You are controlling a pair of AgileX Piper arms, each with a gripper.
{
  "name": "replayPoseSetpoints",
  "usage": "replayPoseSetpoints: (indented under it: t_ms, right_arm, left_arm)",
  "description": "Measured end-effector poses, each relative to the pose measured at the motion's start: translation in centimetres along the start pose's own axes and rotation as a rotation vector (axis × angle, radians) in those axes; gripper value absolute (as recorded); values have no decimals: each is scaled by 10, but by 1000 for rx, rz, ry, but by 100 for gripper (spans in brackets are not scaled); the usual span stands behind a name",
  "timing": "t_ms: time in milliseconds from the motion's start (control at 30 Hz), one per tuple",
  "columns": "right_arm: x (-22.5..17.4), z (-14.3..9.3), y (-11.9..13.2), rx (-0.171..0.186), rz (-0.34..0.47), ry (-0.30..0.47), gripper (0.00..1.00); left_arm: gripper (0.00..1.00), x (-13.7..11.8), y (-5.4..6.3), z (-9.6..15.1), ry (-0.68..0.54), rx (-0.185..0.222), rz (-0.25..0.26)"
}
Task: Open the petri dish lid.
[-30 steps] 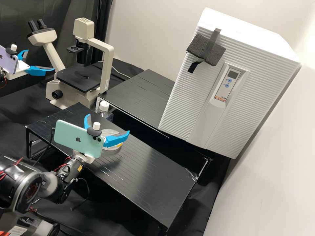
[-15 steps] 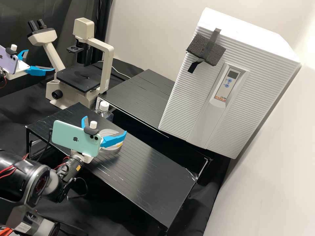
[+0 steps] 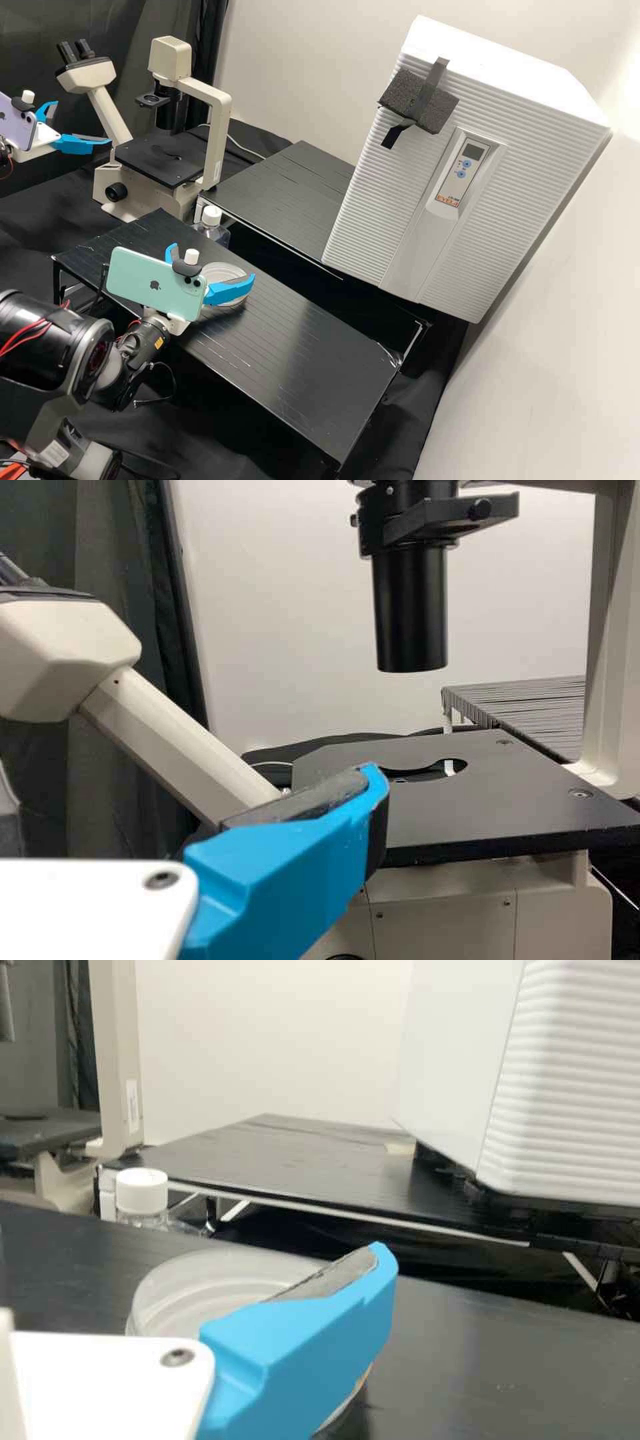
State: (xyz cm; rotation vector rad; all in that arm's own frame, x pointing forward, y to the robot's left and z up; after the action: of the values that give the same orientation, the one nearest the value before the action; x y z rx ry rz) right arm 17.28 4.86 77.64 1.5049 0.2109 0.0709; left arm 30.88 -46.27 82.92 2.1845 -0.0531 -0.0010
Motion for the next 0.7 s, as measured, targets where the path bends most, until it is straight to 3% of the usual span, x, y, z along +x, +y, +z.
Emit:
replayPoseSetpoints:
  t_ms: [333,700]
  right_arm:
    - [2,7,1,-19,1,-23,100]
    - [2,9,2,3,1,-21,100]
  left_arm:
    - [100,0,0,0,0,0,0]
    - [100,0,0,0,0,0,0]
